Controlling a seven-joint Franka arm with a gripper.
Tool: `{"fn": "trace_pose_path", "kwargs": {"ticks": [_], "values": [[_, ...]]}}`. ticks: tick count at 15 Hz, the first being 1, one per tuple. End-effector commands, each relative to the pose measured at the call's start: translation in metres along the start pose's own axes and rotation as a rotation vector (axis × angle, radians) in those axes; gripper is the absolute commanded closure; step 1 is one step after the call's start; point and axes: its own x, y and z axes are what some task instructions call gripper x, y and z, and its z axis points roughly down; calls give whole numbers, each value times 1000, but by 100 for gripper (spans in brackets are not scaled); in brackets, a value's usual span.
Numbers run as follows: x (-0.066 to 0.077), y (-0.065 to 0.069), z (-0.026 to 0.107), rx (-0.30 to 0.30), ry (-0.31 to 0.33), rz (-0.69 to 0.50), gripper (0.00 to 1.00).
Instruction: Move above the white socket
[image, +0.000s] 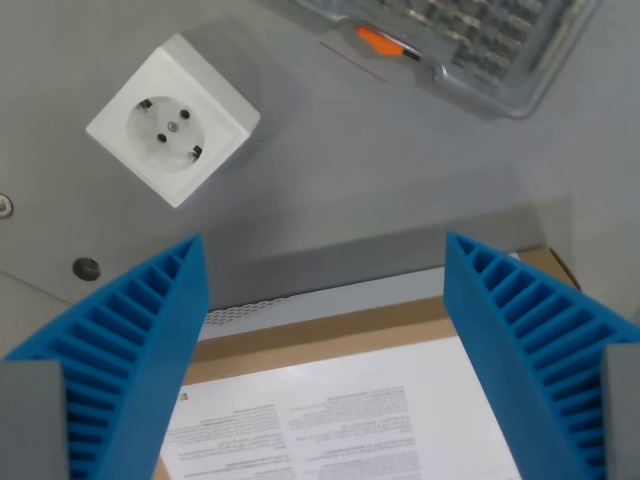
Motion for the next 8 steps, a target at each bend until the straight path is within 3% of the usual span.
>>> {"fn": "trace_pose_path", "kwargs": {"ticks": [1, 8], "values": [[-5, -12, 15, -30, 138, -353, 0], [-1, -33, 46, -24, 134, -556, 0]]}}
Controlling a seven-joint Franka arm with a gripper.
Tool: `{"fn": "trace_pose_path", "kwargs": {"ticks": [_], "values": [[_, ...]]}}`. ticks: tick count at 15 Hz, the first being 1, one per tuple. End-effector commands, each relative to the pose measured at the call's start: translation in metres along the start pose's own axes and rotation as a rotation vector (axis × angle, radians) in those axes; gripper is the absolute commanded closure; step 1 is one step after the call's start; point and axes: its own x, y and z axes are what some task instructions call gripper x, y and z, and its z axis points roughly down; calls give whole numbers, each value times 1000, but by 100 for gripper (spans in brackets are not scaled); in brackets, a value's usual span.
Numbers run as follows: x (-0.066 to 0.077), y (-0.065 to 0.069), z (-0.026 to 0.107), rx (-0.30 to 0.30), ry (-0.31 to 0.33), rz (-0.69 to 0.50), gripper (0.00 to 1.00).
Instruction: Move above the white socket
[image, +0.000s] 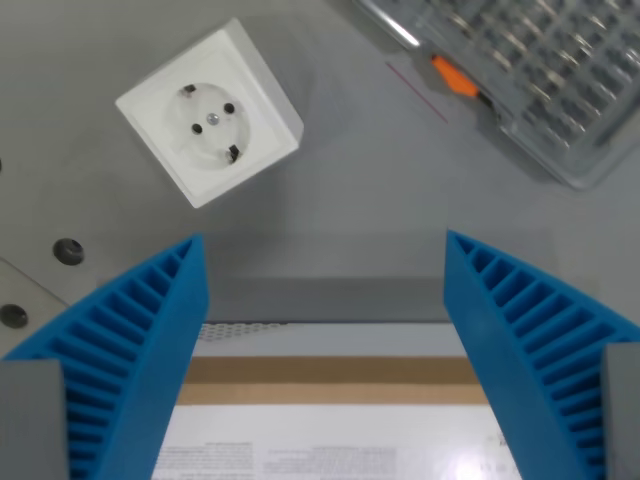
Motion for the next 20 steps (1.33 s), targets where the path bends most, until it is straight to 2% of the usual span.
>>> {"fn": "trace_pose_path", "kwargs": {"ticks": [1, 12, 20], "values": [[2, -10, 15, -25, 121, -357, 0], [10, -32, 53, -27, 152, -520, 0], [13, -42, 69, -22, 158, -533, 0]]}}
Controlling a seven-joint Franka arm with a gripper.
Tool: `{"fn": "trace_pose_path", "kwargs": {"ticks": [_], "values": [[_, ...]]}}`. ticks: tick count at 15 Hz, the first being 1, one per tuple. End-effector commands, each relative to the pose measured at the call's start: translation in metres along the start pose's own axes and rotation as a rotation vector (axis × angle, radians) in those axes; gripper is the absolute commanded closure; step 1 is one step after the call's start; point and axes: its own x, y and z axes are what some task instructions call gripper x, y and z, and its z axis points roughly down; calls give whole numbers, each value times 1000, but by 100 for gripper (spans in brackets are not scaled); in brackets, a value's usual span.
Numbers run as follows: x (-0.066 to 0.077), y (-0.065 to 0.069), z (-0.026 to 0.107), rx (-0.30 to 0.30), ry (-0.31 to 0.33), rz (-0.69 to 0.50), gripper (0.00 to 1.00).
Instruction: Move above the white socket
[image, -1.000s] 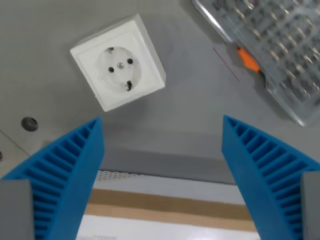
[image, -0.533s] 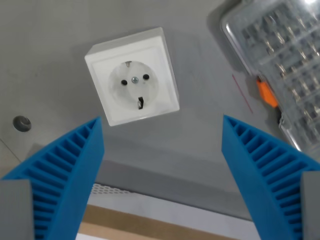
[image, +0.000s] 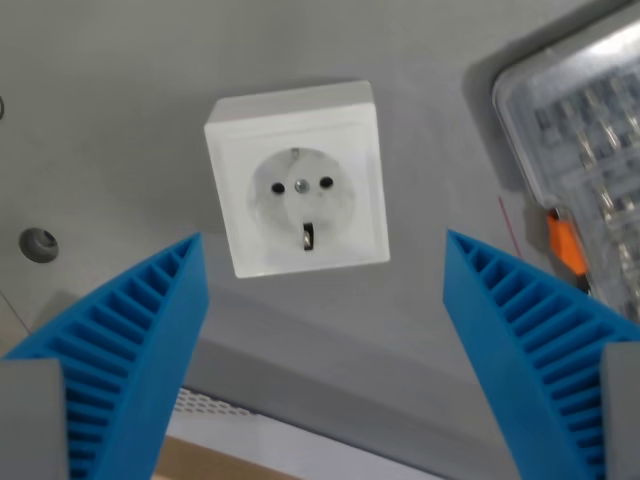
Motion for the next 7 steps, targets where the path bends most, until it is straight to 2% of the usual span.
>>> {"fn": "trace_pose_path", "kwargs": {"ticks": [1, 7], "values": [[-1, -5, 7, -43, 139, -130, 0], [1, -7, 10, -40, 138, -106, 0]]}}
